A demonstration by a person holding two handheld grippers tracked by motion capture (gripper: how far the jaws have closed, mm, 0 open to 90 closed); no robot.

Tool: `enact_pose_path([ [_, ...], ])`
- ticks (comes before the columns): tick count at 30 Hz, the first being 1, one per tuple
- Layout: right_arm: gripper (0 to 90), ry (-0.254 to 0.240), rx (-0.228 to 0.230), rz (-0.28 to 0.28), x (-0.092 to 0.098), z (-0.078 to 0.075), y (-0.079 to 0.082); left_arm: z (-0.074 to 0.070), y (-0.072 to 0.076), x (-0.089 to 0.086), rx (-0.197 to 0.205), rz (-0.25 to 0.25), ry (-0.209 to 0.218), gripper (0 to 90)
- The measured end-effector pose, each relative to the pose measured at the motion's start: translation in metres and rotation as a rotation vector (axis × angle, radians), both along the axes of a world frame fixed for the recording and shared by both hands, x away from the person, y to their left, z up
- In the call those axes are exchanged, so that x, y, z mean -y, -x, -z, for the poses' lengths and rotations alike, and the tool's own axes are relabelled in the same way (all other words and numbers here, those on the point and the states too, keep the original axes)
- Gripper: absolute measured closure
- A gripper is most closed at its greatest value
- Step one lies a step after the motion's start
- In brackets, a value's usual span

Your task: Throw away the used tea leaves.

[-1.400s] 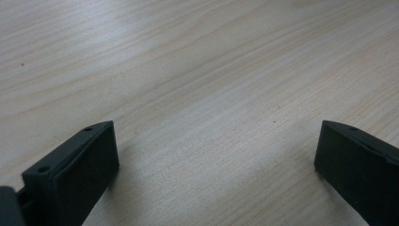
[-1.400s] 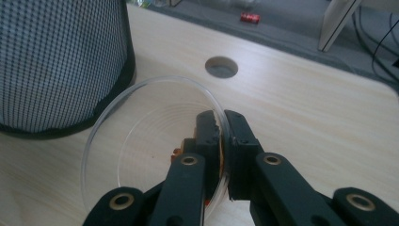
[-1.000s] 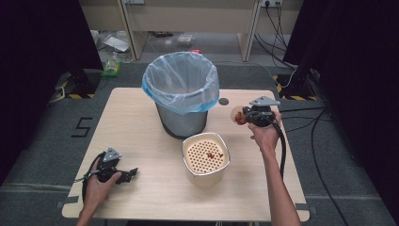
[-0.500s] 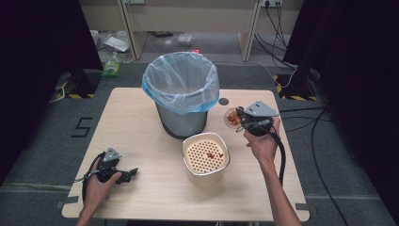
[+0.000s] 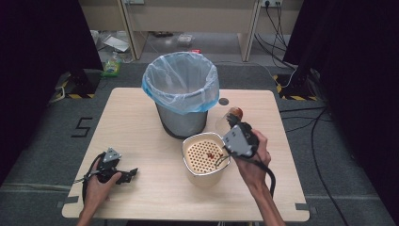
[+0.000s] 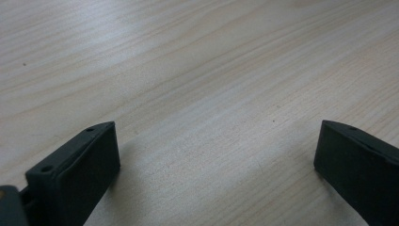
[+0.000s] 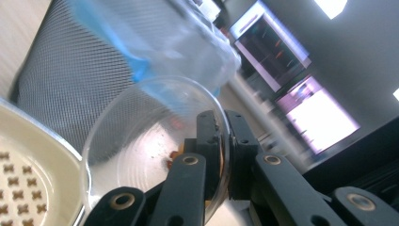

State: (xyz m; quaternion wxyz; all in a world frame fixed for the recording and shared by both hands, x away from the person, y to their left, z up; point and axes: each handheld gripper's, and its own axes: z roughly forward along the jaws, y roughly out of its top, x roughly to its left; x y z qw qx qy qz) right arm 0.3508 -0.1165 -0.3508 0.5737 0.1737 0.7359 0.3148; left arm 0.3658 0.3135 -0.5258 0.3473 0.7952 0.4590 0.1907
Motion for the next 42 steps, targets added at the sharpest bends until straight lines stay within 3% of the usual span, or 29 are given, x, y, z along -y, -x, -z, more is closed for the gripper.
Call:
enact_pose_path([
  [3,86.3,0.108,0.071,-0.011,-0.015,0.013,0.01,0.0,0.0,0.0,-0.001,0.001,-0.002,0.0],
  [4,86.3,0.108,0.071,-0.011,-0.015,0.013,0.01,0.0,0.0,0.0,-0.001,0.001,-0.002,0.0],
  [5,86.4,0.133,0.103,-0.025,-0.021,0.02,0.014,0.0,0.0,0.0,-0.001,0.0,-0.001,0.0],
  [7,86.4,0.112,0.113,-0.048,-0.022,0.024,0.017,0.0,0.0,0.0,-0.001,0.0,-0.001,0.0],
  [12,86.7,0.158,0.194,-0.069,-0.022,0.03,0.024,0.0,0.0,0.0,-0.001,0.0,0.0,0.0],
  [17,86.8,0.252,0.278,-0.07,-0.026,0.039,0.032,0.0,0.0,0.0,-0.001,0.0,0.0,0.0],
  [22,86.8,0.328,0.328,-0.062,-0.032,0.044,0.035,0.0,0.0,0.0,-0.001,0.0,0.001,0.0],
  [24,87.3,0.356,0.386,-0.077,-0.034,0.044,0.037,0.0,0.0,0.0,-0.001,0.0,0.002,0.0],
  [29,87.2,0.421,0.416,-0.078,-0.037,0.053,0.037,0.0,0.0,0.0,-0.001,0.001,0.002,0.0],
  [34,87.4,0.486,0.485,-0.073,-0.037,0.064,0.033,0.0,0.0,0.0,-0.002,0.0,0.002,0.0],
  [42,87.4,0.504,0.507,-0.09,-0.041,0.068,0.033,0.0,0.0,0.0,-0.003,0.0,0.002,0.0],
])
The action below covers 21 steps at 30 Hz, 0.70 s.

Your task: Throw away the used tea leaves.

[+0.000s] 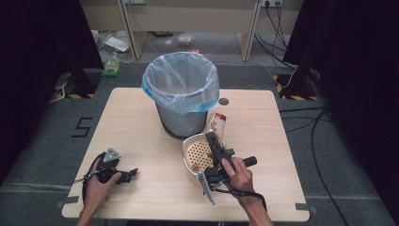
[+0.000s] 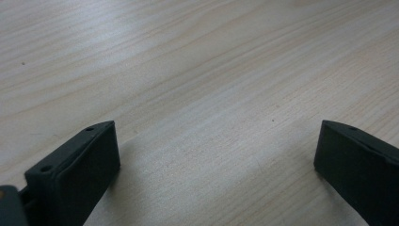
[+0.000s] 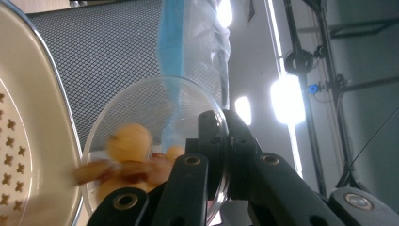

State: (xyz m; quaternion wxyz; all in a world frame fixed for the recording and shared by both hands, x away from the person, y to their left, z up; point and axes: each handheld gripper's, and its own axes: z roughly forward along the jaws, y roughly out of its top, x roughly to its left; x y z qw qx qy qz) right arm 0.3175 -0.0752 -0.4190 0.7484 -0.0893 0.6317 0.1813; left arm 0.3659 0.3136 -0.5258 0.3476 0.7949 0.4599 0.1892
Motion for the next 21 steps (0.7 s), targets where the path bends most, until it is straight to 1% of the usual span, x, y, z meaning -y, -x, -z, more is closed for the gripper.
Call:
enact_pose_path([
  [1,87.4,-0.004,-0.006,0.005,0.001,0.001,-0.002,0.0,0.0,0.0,0.0,0.0,0.0,0.0],
  [2,87.5,-0.014,0.004,-0.009,0.001,0.001,-0.001,0.0,0.0,0.0,0.001,0.001,0.0,0.0],
  [3,87.5,0.012,0.011,-0.009,0.001,0.0,-0.001,0.0,0.0,0.0,0.001,0.001,0.0,0.0],
  [4,87.5,0.002,-0.002,0.002,0.001,0.001,-0.001,0.0,0.0,0.0,0.0,0.0,0.0,0.0],
  [5,87.5,-0.008,0.011,-0.007,0.001,0.0,0.0,0.0,0.0,0.0,0.0,0.0,0.0,0.0],
  [6,87.5,-0.008,0.016,-0.006,0.001,-0.001,0.0,0.0,0.0,0.0,0.001,0.001,0.0,0.0],
  [7,87.5,-0.01,0.008,0.001,0.002,-0.002,-0.001,0.0,0.0,0.0,0.001,0.001,0.0,0.0],
  [9,87.5,-0.026,0.018,-0.006,0.003,-0.005,-0.001,0.0,0.0,0.0,0.0,0.0,0.0,0.0],
  [10,87.4,-0.022,0.01,-0.005,0.004,-0.005,-0.003,0.0,0.0,0.0,0.0,0.0,0.0,0.0],
  [11,87.4,-0.033,-0.002,-0.008,0.004,-0.005,-0.002,0.0,0.0,0.0,0.0,0.0,0.0,0.0],
  [12,87.4,-0.033,-0.002,-0.008,0.004,-0.005,-0.002,0.0,0.0,0.0,0.0,0.0,0.0,0.0],
  [13,87.4,-0.089,-0.064,0.001,0.007,-0.008,-0.006,0.0,0.0,0.0,0.0,0.0,0.0,0.0],
  [14,87.4,-0.131,-0.096,0.0,0.01,-0.011,-0.008,0.0,0.0,0.0,0.0,0.0,0.0,0.0],
  [15,87.3,-0.197,-0.135,-0.008,0.013,-0.015,-0.01,0.0,0.0,0.0,0.0,0.0,0.0,0.0],
  [16,87.2,-0.245,-0.171,-0.014,0.015,-0.019,-0.012,0.0,0.0,0.0,0.0,0.0,0.0,0.0],
  [18,87.2,-0.339,-0.225,-0.033,0.021,-0.026,-0.015,0.0,0.0,0.0,0.0,0.0,0.0,0.0],
  [19,87.2,-0.406,-0.26,-0.04,0.026,-0.03,-0.019,0.0,0.0,0.0,0.0,0.0,0.0,0.0],
  [20,87.1,-0.452,-0.285,-0.05,0.03,-0.033,-0.021,0.0,0.0,0.0,0.0,0.0,0.0,0.0],
  [21,87.1,-0.48,-0.301,-0.054,0.032,-0.035,-0.022,0.0,0.0,0.0,0.0,0.0,0.0,0.0],
])
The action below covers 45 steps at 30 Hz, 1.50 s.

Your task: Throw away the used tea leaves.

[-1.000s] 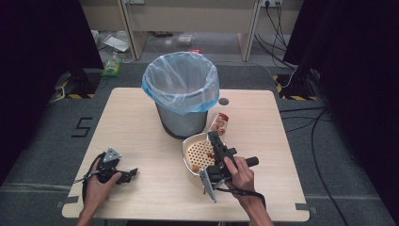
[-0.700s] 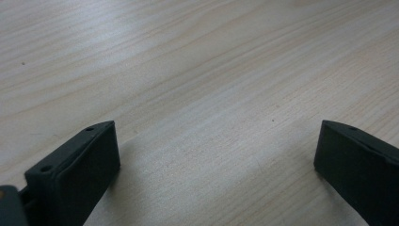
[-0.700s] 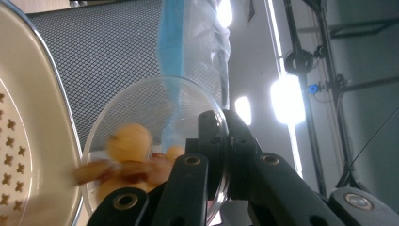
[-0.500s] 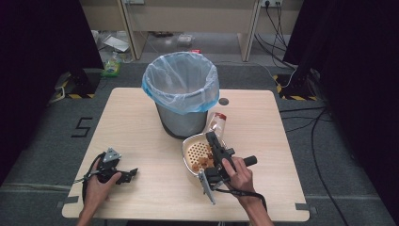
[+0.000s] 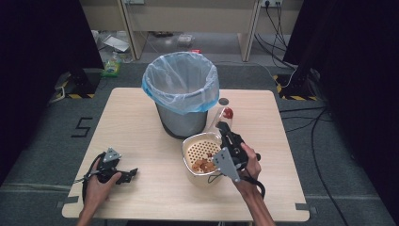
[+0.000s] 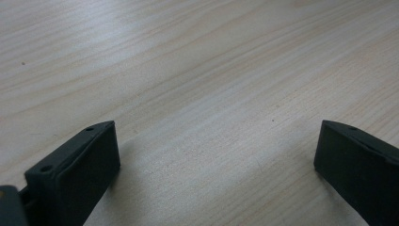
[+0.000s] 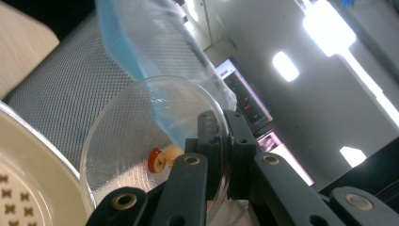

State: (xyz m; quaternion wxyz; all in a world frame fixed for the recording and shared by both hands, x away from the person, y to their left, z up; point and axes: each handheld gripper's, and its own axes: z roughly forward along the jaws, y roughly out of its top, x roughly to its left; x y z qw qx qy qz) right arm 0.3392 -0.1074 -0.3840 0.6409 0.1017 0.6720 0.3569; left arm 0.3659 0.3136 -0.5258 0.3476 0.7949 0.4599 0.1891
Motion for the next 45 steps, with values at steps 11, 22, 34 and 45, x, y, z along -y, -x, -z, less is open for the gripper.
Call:
enact_pose_path([
  [11,87.0,0.436,0.342,0.022,-0.019,0.012,0.029,0.0,0.0,0.0,-0.001,-0.001,0.0,0.0],
  [22,87.2,0.497,0.346,0.044,-0.019,0.029,0.022,0.0,0.0,0.0,-0.001,-0.001,0.0,0.0],
  [34,87.2,0.432,0.278,0.027,-0.023,0.031,0.016,0.0,0.0,0.0,-0.002,-0.001,0.001,0.0],
  [45,86.7,-0.113,-0.101,0.03,0.017,0.0,-0.023,0.0,0.0,0.0,-0.002,-0.001,0.001,0.0],
])
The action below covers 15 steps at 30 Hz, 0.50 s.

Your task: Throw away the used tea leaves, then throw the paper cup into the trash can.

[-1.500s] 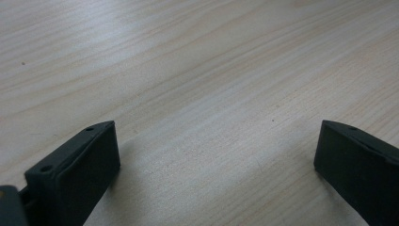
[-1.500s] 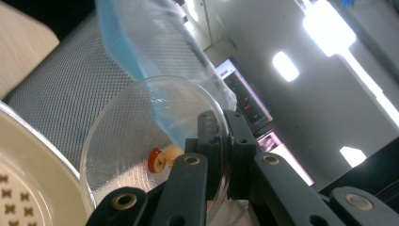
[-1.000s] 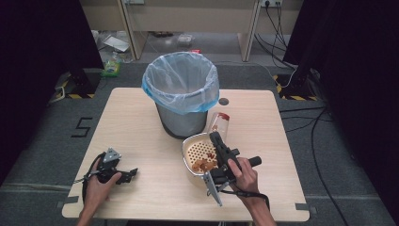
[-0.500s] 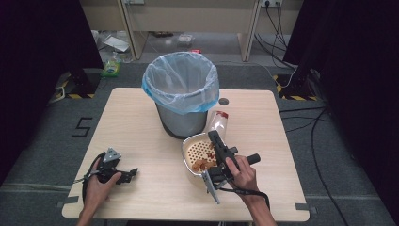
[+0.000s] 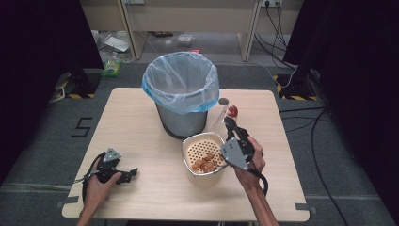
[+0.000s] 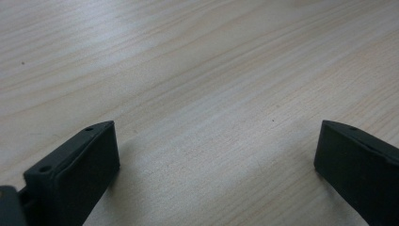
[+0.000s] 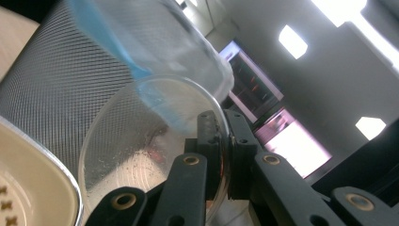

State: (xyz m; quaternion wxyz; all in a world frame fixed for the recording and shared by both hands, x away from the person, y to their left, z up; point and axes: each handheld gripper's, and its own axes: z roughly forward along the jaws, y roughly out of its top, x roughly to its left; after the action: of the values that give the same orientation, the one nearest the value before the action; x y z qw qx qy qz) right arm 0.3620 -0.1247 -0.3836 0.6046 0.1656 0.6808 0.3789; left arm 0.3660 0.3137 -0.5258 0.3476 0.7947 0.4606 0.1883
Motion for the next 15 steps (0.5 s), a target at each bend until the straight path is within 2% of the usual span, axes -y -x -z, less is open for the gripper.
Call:
enact_pose_path([
  [3,86.5,-0.131,-0.089,-0.004,0.01,-0.004,-0.013,0.0,0.0,0.0,0.0,0.0,0.0,0.0],
  [6,86.5,-0.23,-0.158,-0.001,0.018,-0.006,-0.025,0.0,0.0,0.0,0.0,0.0,0.0,0.0],
  [7,86.4,-0.25,-0.173,0.003,0.02,-0.006,-0.027,0.0,0.0,0.0,0.0,0.0,0.001,0.0],
  [8,86.4,-0.25,-0.173,0.003,0.02,-0.006,-0.027,0.0,0.0,0.0,0.0,0.0,0.001,0.0],
  [10,86.4,-0.329,-0.224,0.012,0.028,-0.011,-0.038,0.0,0.0,0.0,0.0,0.0,0.0,0.0],
  [11,86.3,-0.35,-0.238,0.015,0.03,-0.014,-0.041,0.0,0.0,0.0,0.0,0.0,0.0,0.0],
  [15,86.2,-0.398,-0.273,0.027,0.037,-0.026,-0.052,0.0,0.0,0.0,0.0,0.0,0.0,0.0],
])
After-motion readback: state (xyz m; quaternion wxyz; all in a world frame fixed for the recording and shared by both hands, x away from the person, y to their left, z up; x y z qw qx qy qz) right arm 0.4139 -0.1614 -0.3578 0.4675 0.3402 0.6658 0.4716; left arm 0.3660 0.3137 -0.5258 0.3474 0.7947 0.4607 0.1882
